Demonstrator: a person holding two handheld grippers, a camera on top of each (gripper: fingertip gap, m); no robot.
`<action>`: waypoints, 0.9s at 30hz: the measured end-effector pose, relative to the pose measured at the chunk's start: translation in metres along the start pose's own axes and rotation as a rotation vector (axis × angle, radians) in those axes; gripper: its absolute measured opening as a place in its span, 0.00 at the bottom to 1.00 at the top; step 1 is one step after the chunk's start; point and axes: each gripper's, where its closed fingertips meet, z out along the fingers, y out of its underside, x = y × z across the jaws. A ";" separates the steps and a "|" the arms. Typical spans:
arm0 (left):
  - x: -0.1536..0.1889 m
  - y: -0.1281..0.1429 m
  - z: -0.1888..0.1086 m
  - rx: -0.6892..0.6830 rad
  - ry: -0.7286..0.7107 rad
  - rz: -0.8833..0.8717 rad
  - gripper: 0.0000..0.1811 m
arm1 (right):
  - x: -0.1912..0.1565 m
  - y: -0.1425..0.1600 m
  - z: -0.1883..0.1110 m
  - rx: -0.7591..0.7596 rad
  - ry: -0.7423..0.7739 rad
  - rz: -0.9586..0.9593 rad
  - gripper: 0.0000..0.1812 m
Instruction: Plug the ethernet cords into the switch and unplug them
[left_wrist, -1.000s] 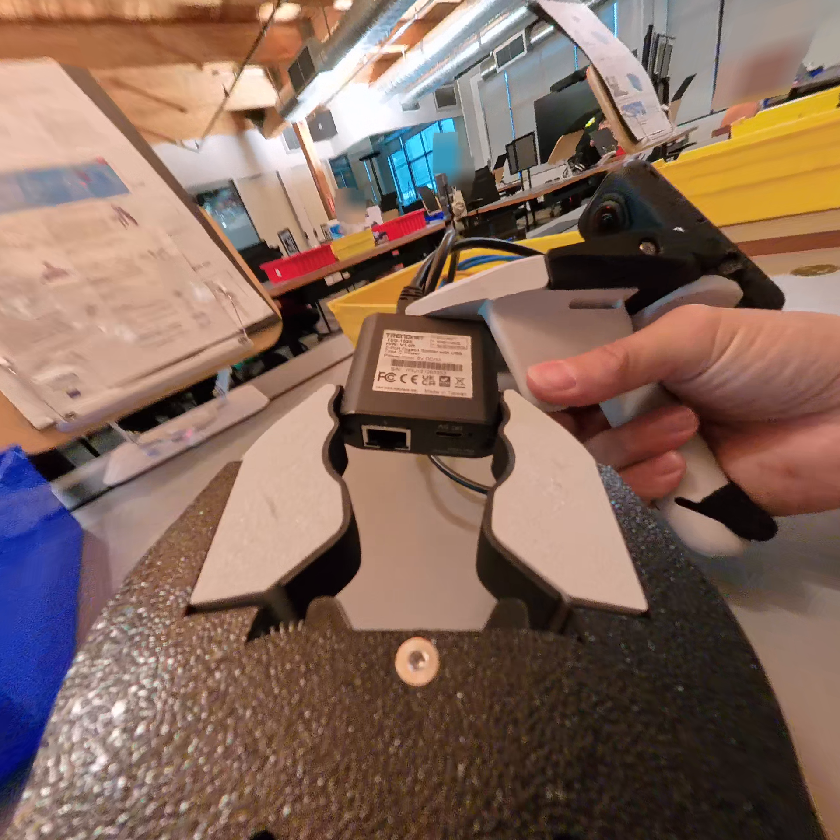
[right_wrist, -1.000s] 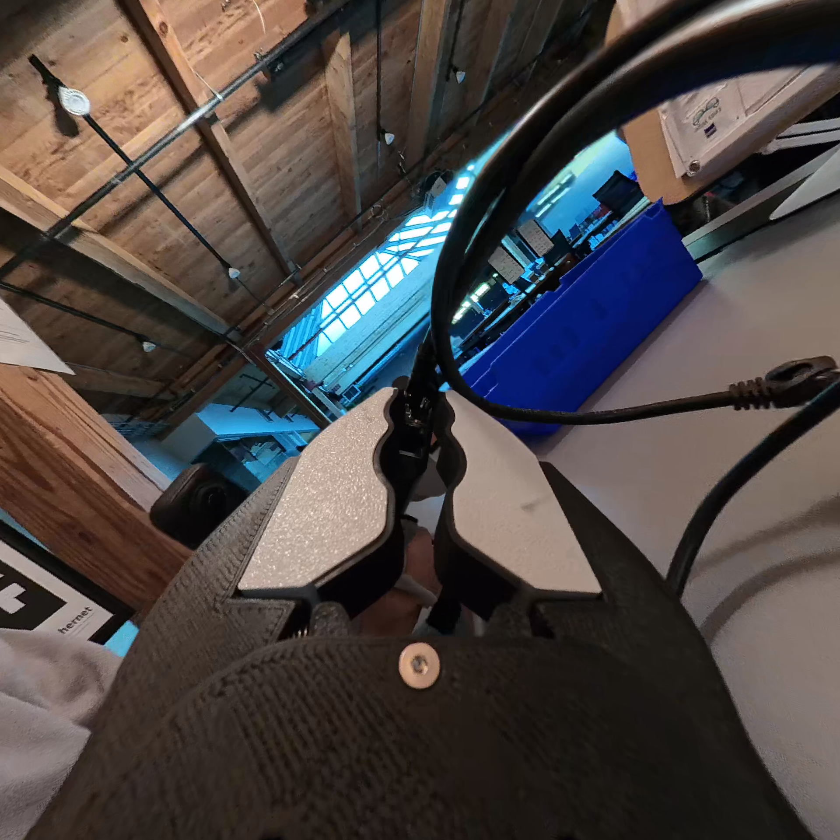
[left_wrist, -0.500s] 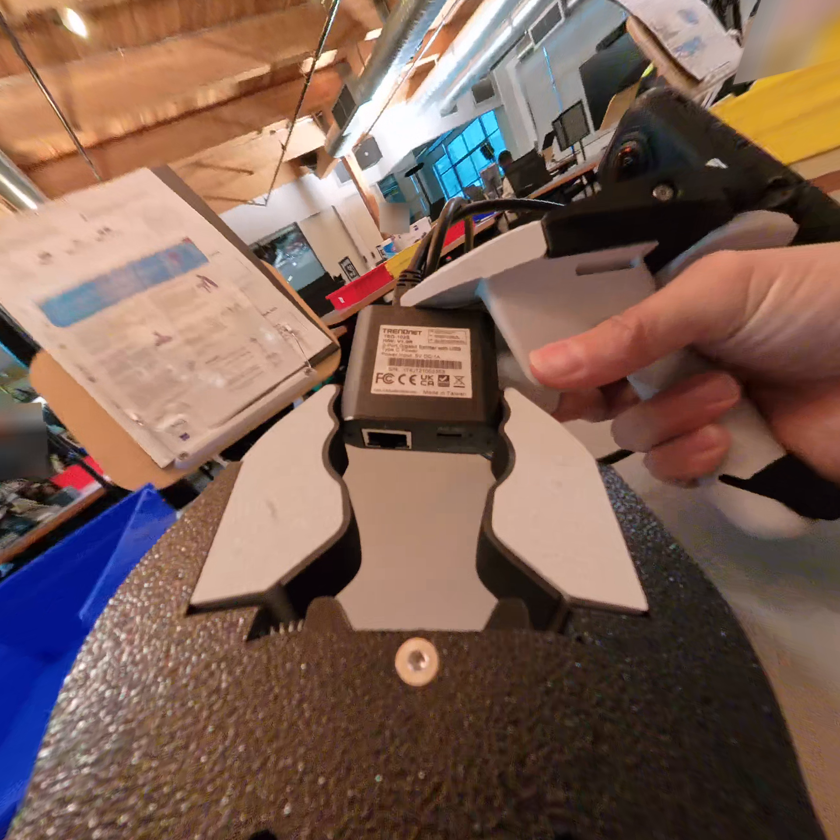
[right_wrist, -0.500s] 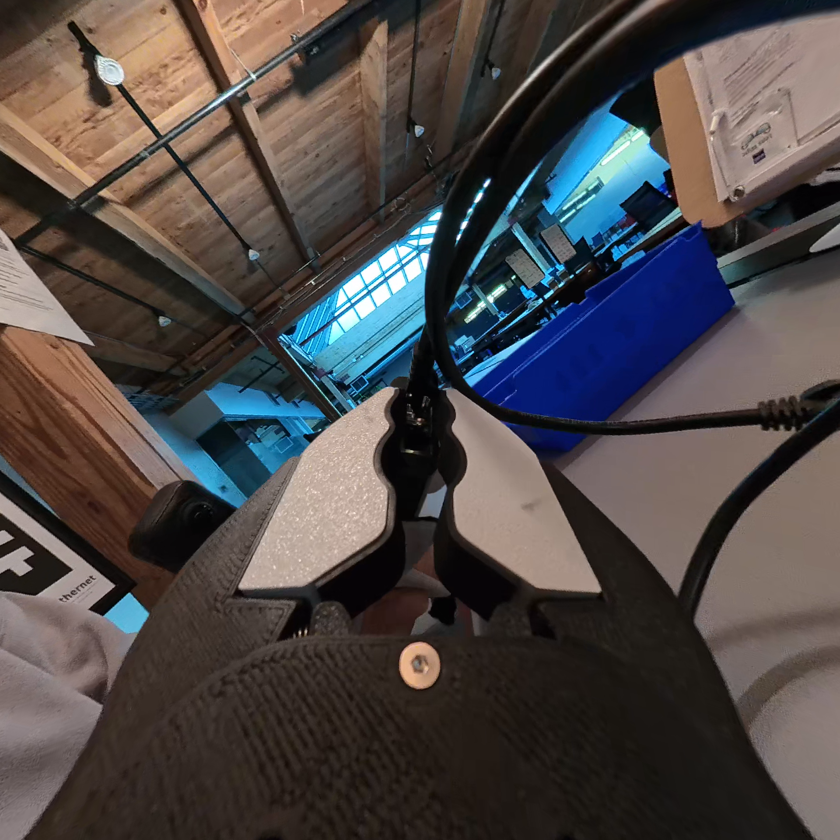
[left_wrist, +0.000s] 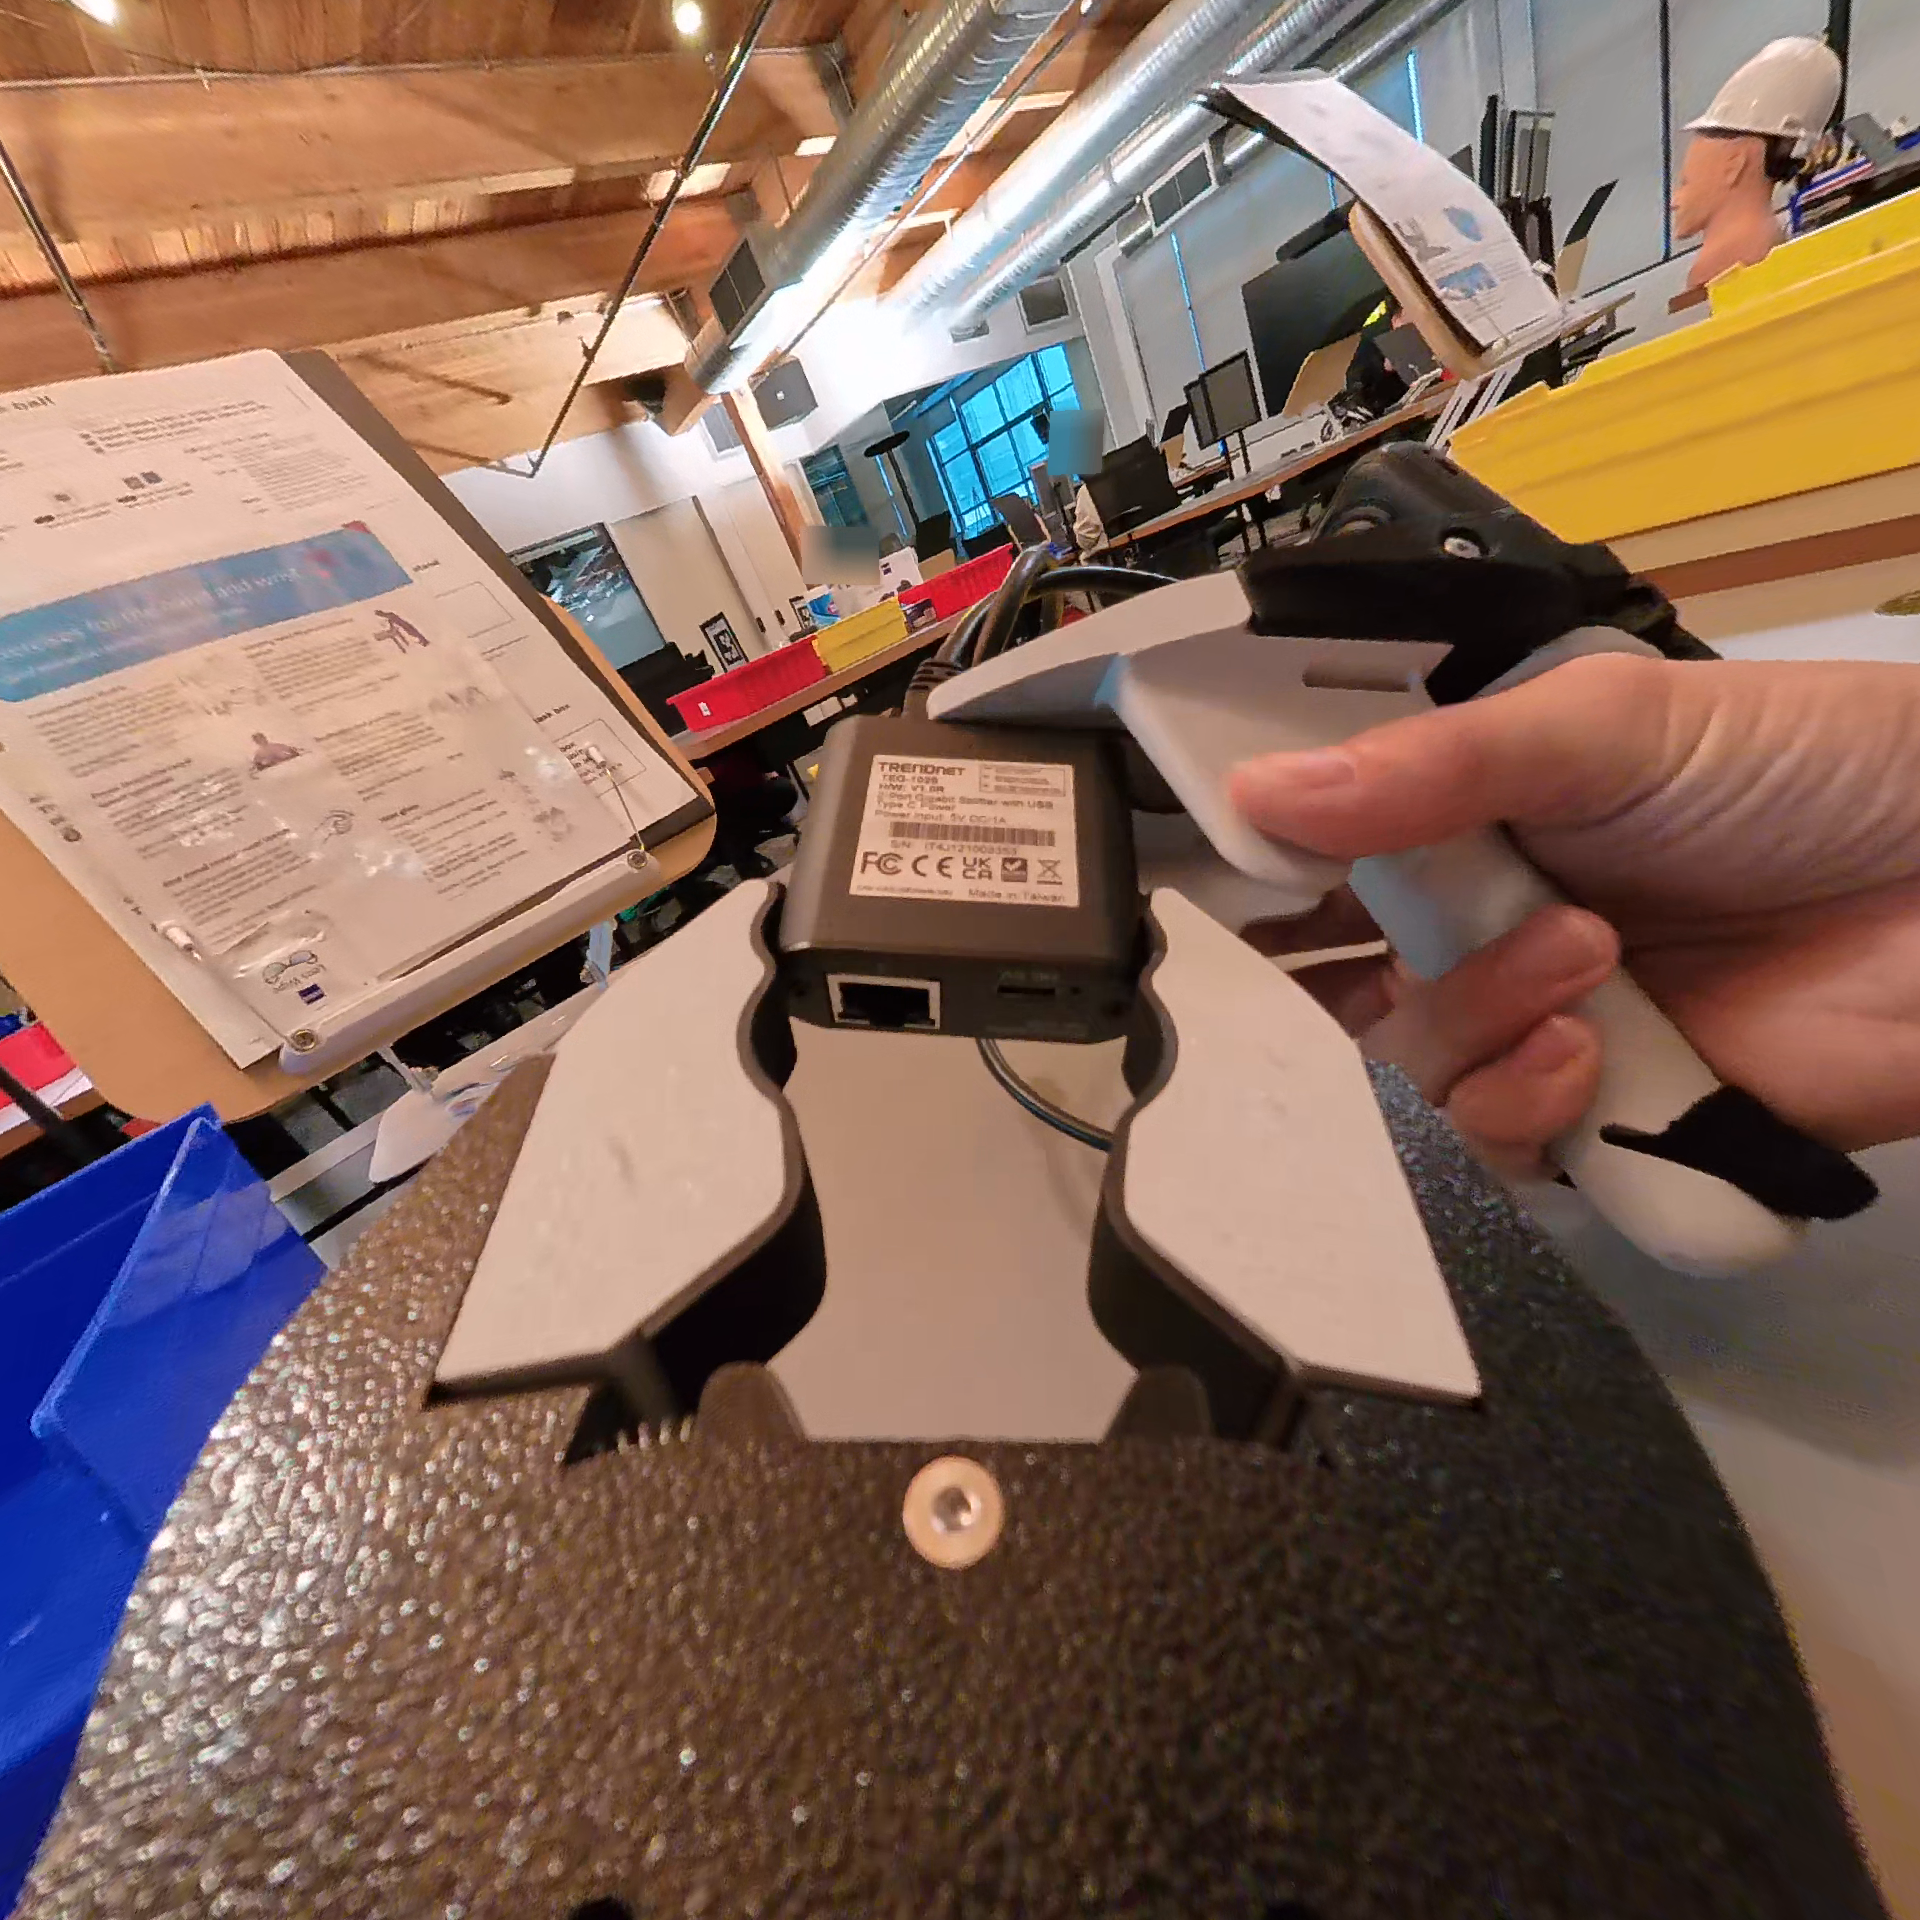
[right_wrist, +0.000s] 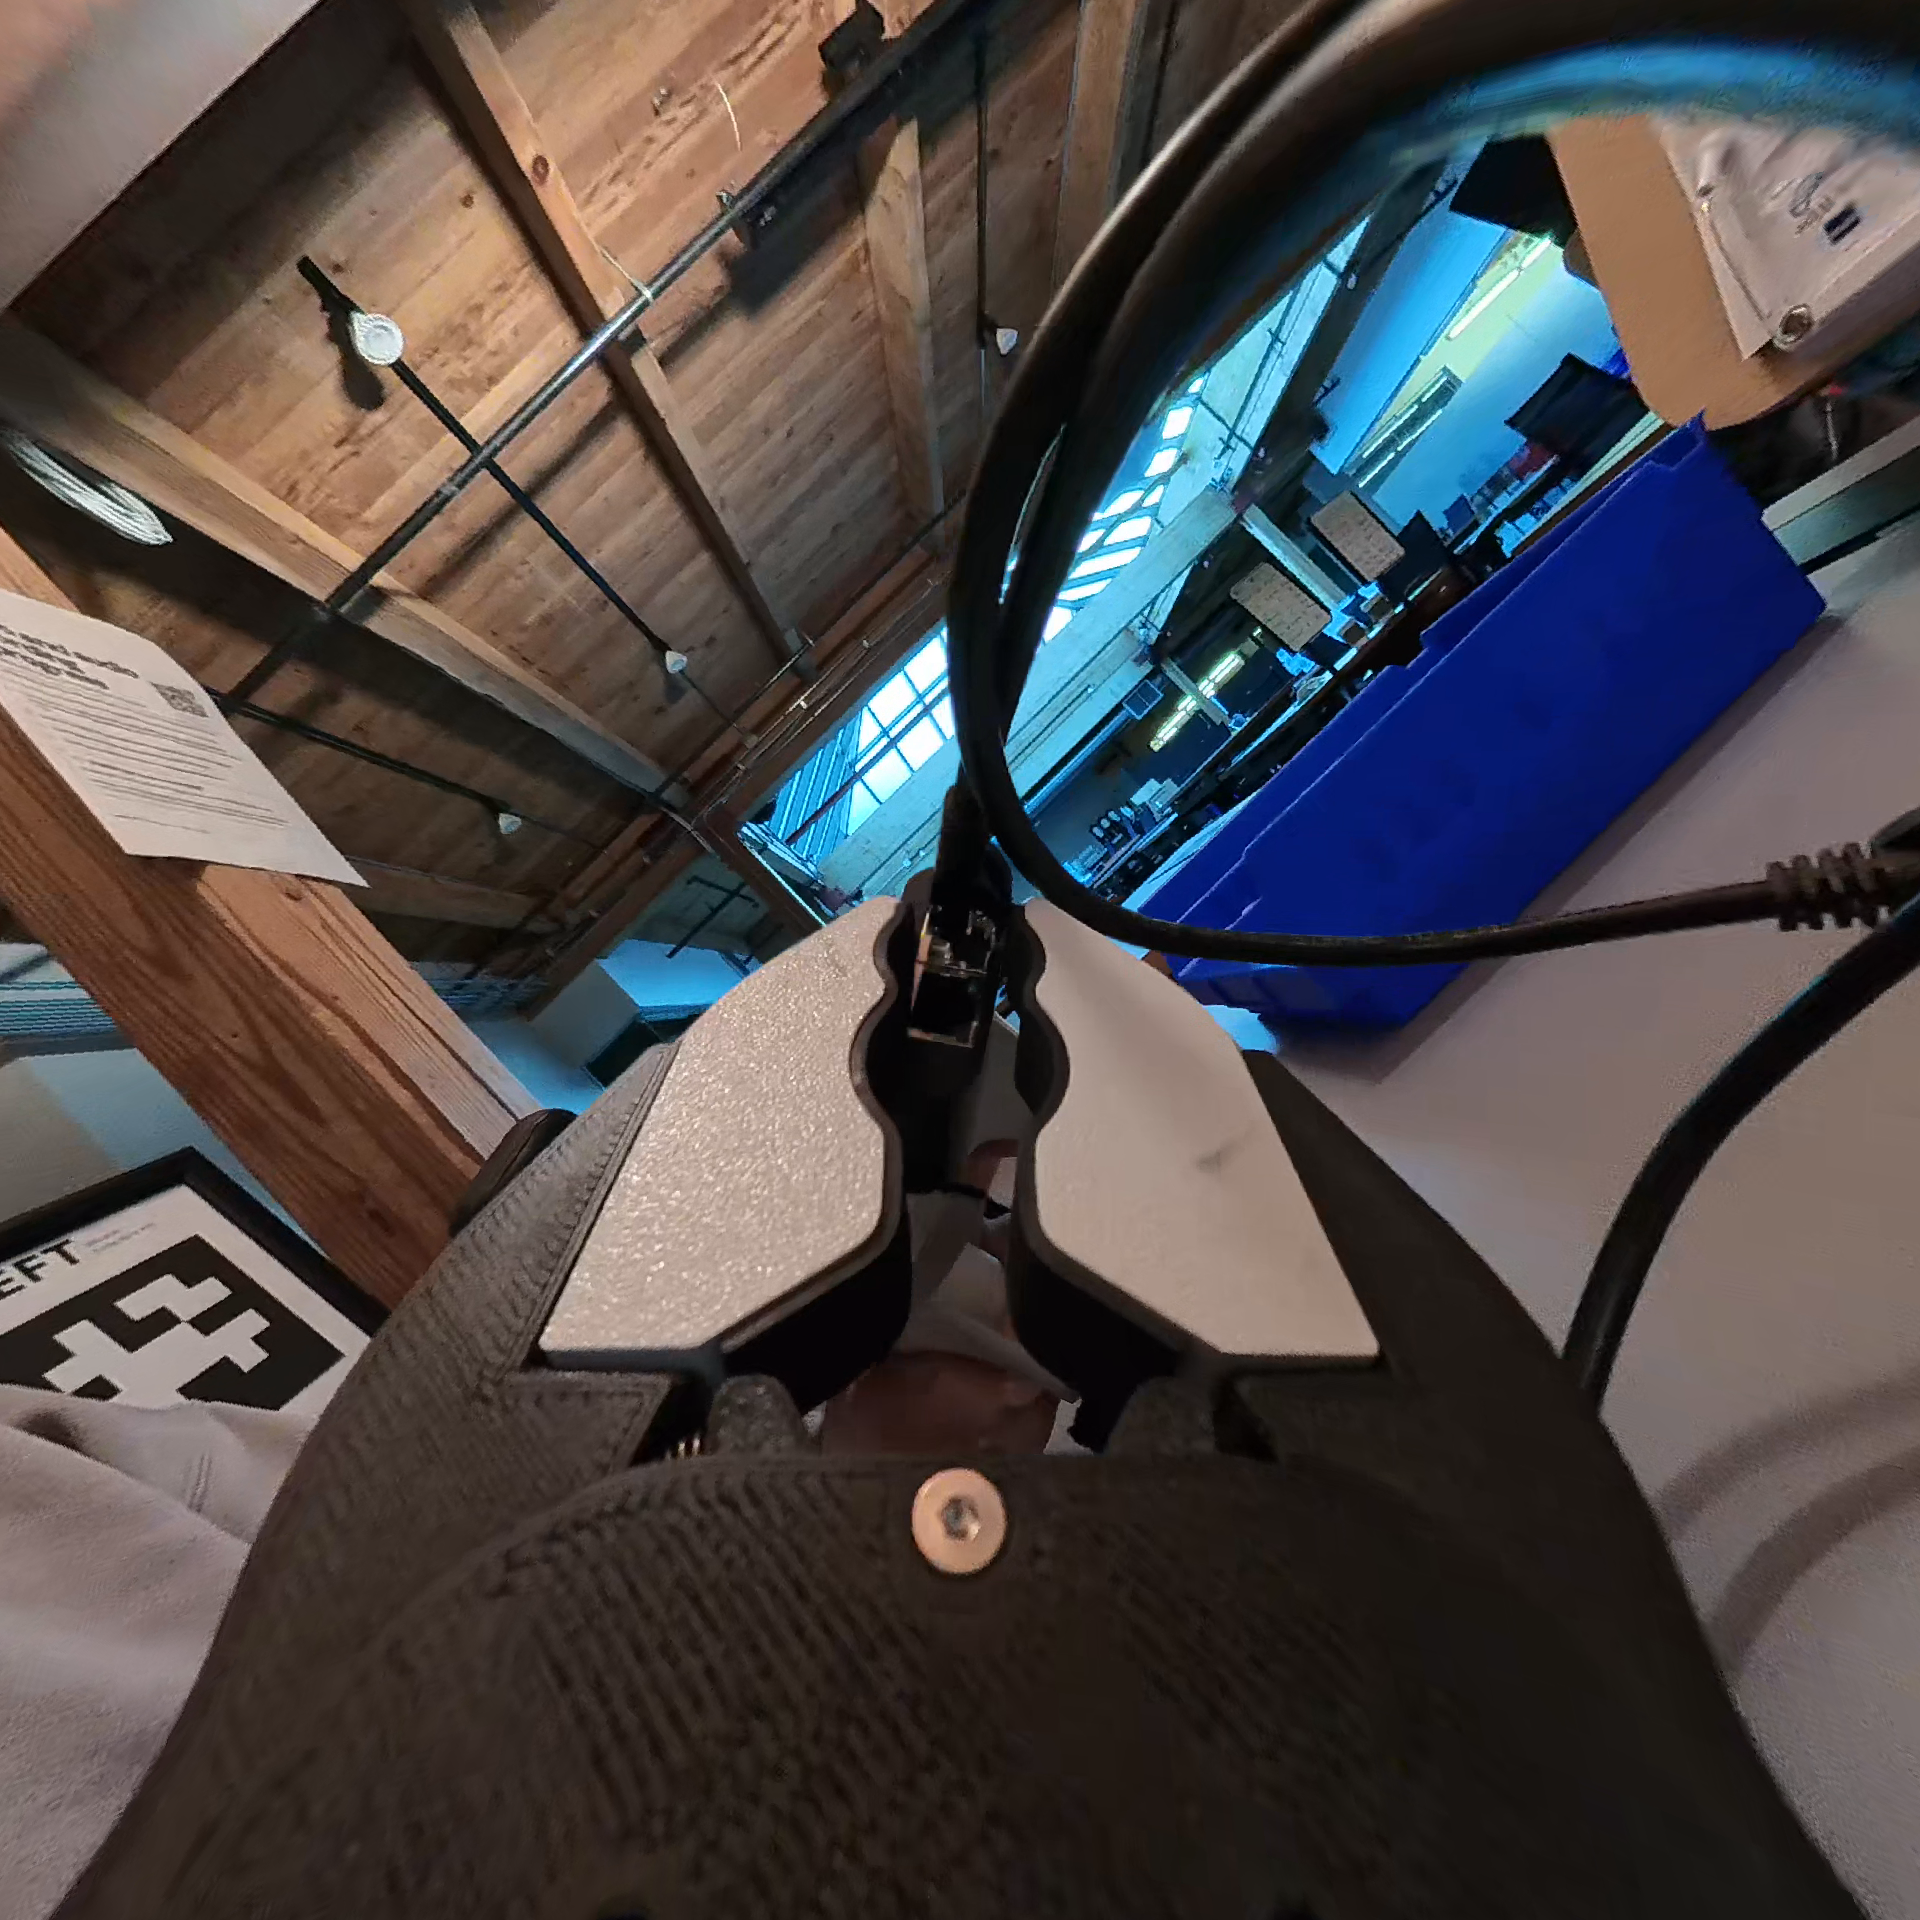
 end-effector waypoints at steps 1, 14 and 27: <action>0.000 0.001 0.000 -0.004 0.002 0.000 0.34 | 0.001 0.000 0.000 0.006 0.005 0.013 0.09; 0.001 0.007 -0.001 -0.004 0.051 0.019 0.34 | 0.006 0.006 -0.003 -0.033 0.011 0.095 0.07; 0.004 0.004 0.001 0.008 -0.001 0.055 0.34 | 0.000 0.005 -0.005 -0.038 -0.004 -0.043 0.06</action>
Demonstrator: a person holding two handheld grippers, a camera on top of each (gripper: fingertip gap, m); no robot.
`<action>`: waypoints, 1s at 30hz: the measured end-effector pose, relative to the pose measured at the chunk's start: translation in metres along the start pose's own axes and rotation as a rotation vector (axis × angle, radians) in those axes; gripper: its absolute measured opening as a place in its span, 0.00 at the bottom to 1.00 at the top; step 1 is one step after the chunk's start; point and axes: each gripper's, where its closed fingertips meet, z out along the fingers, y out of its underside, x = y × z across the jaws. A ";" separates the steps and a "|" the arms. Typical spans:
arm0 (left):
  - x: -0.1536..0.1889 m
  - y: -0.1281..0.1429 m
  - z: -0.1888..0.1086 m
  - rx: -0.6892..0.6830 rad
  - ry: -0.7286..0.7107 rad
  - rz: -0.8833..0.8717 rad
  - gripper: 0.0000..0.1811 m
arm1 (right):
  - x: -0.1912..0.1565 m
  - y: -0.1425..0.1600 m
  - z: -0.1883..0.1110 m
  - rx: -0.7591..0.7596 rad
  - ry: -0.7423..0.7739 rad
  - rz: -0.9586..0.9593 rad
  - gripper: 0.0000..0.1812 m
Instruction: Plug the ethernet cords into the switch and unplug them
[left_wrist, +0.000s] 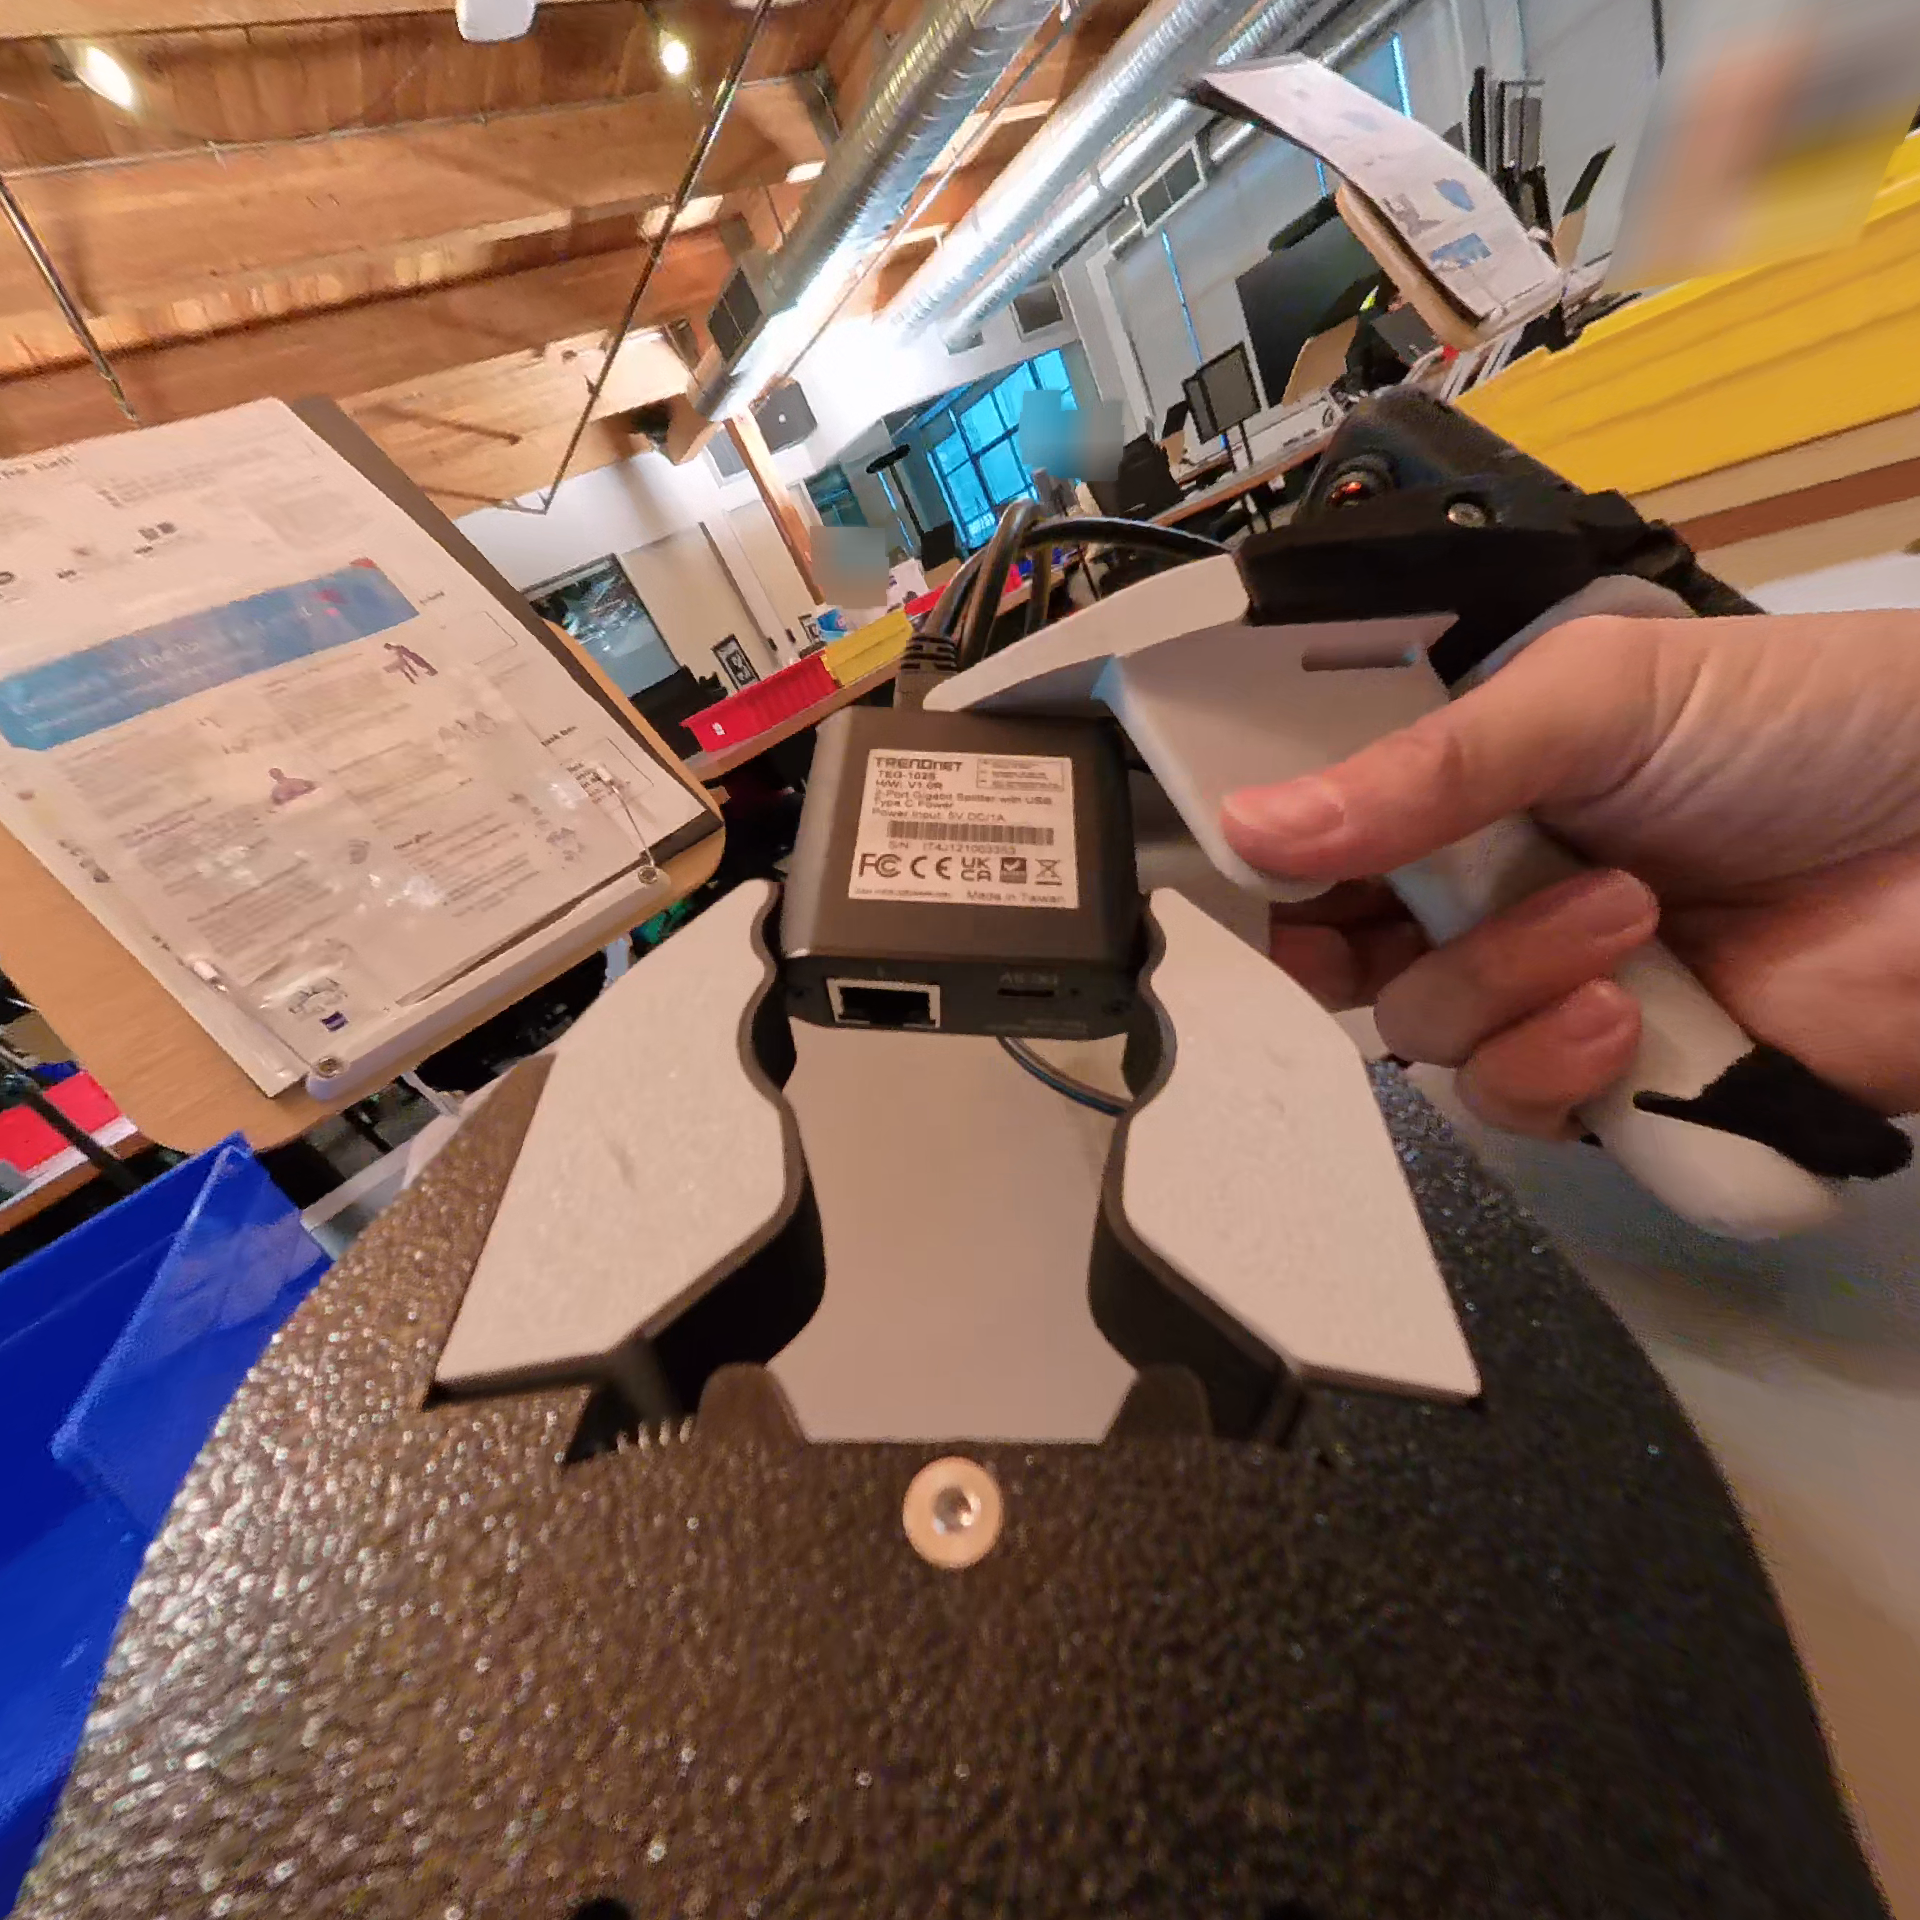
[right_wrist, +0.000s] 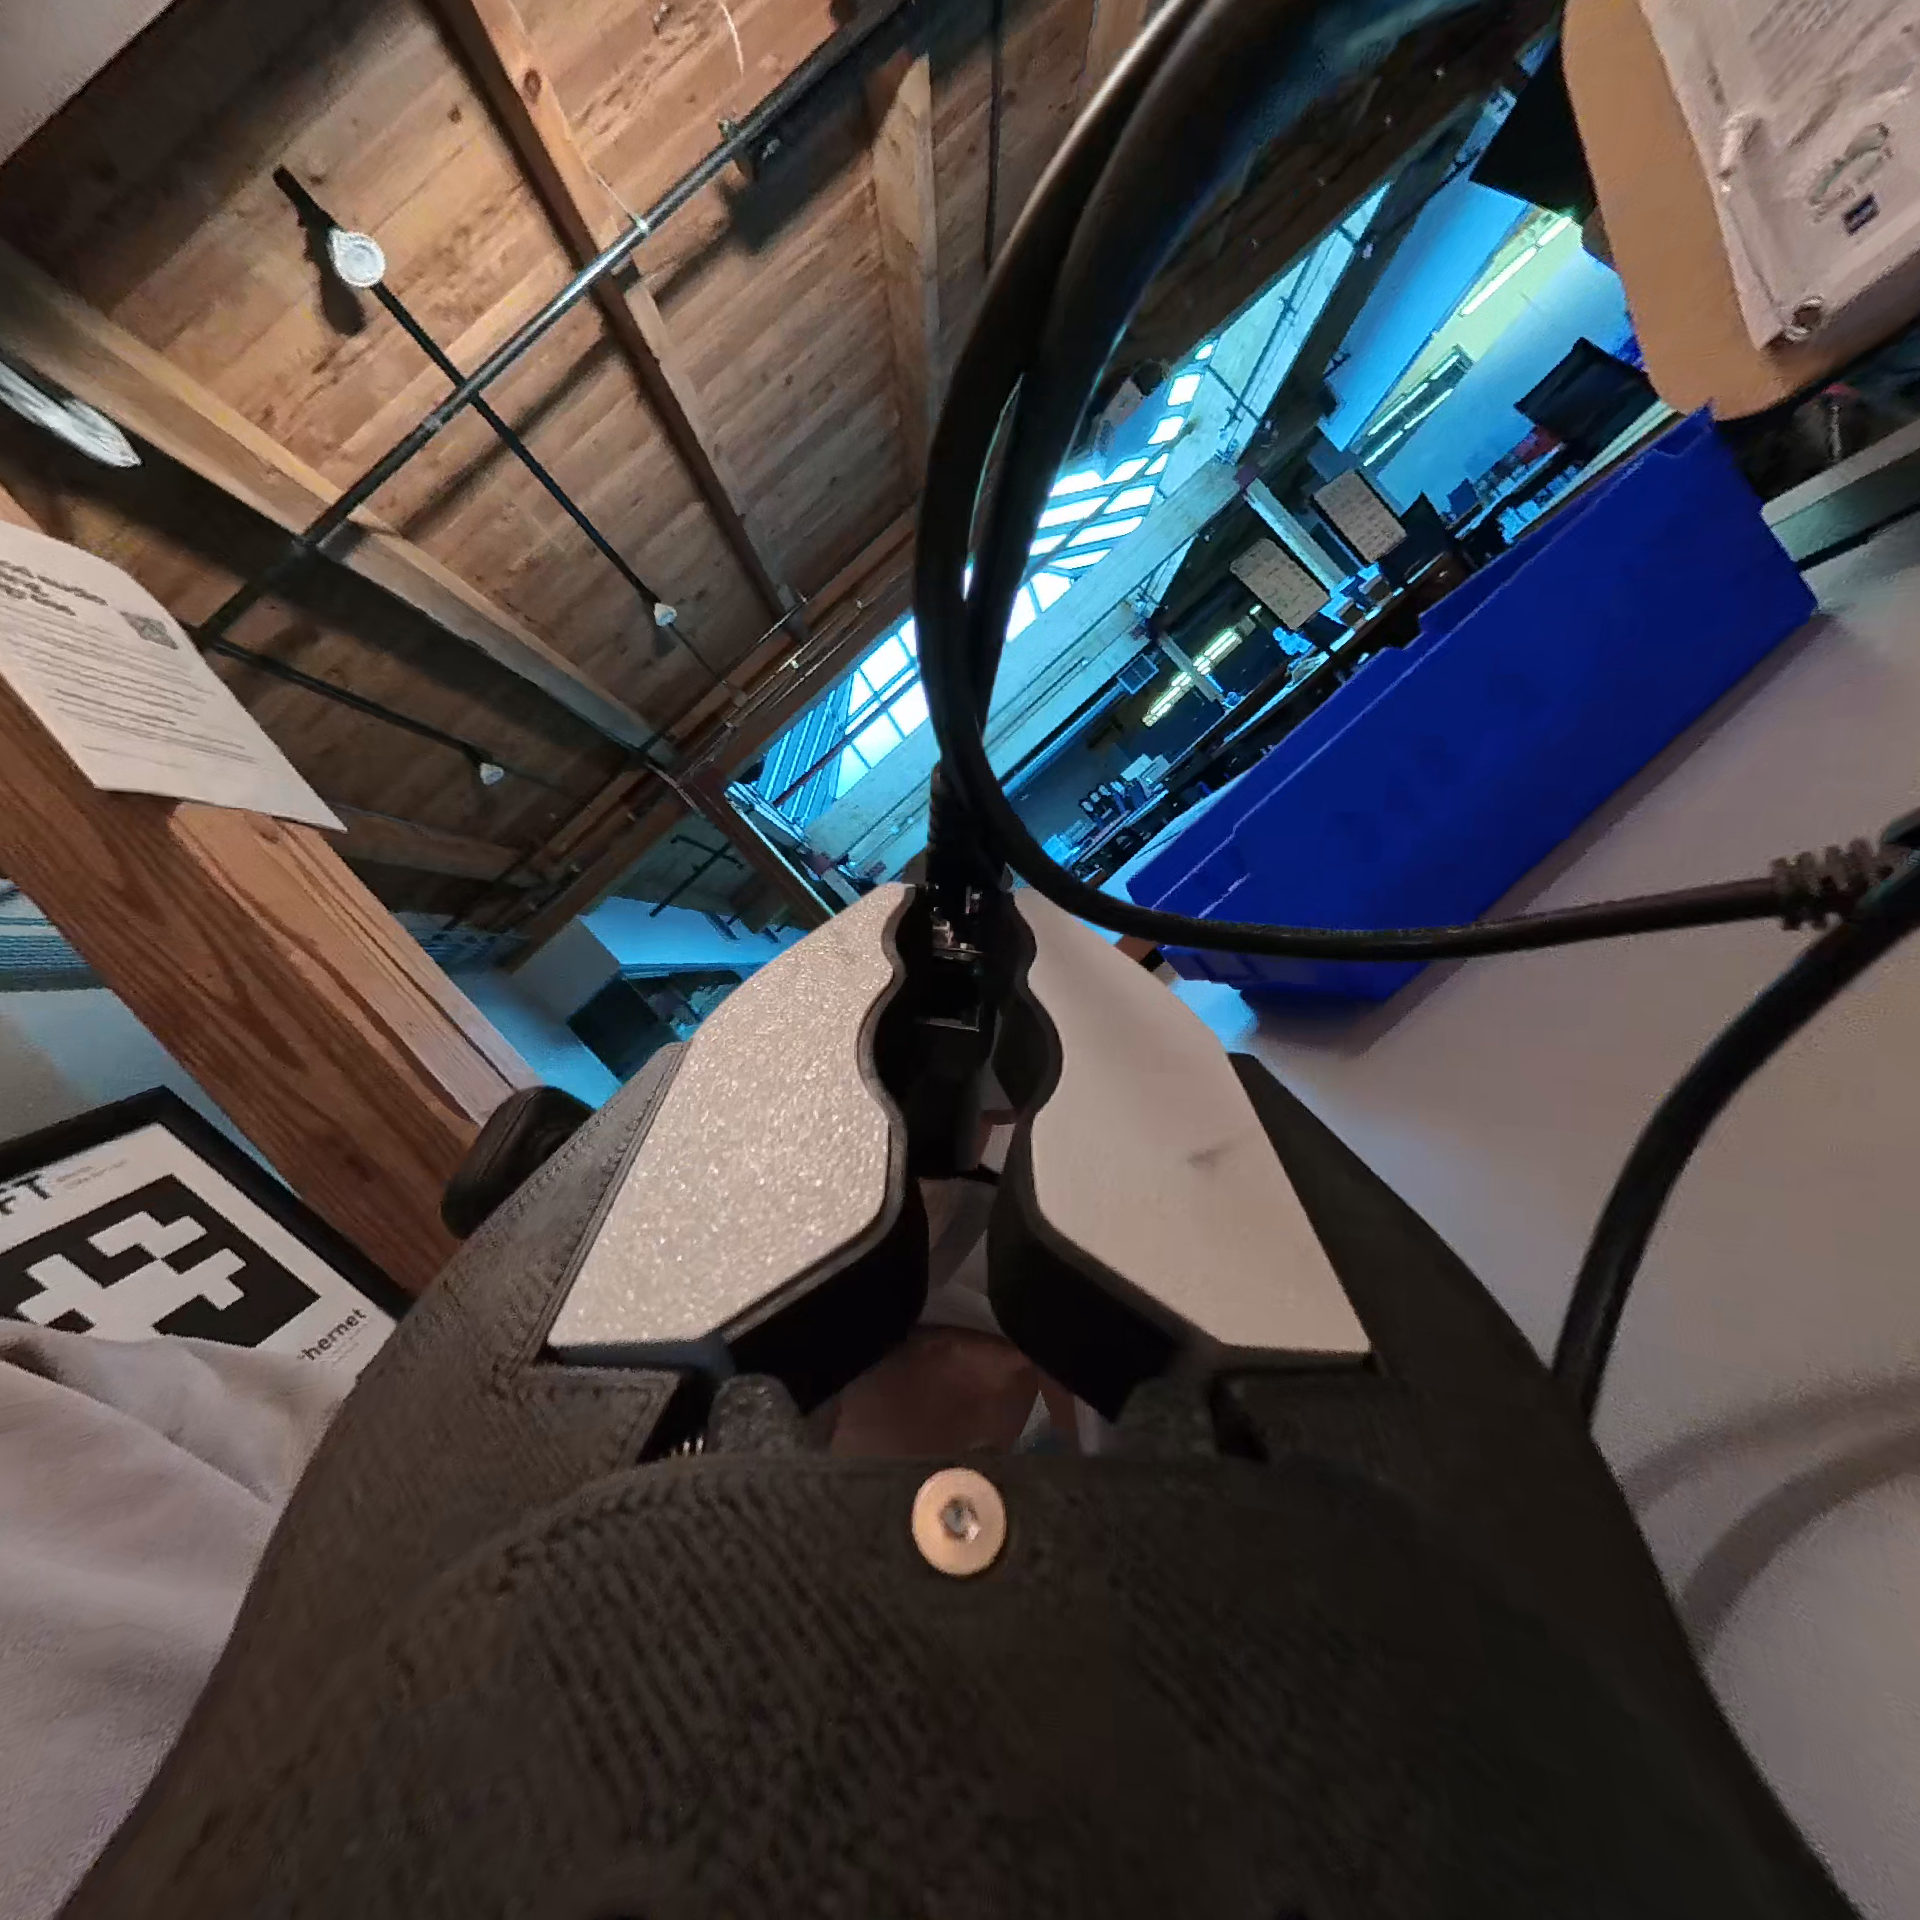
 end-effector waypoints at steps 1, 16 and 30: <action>0.000 -0.001 0.000 -0.008 -0.005 0.011 0.34 | -0.001 -0.001 0.000 -0.001 0.004 -0.024 0.07; 0.000 -0.005 0.003 -0.006 -0.003 -0.128 0.34 | -0.003 -0.006 0.001 -0.057 0.054 -0.127 0.06; -0.015 -0.010 -0.002 0.004 -0.037 -0.089 0.34 | -0.020 -0.072 -0.023 -0.099 0.132 -0.378 0.06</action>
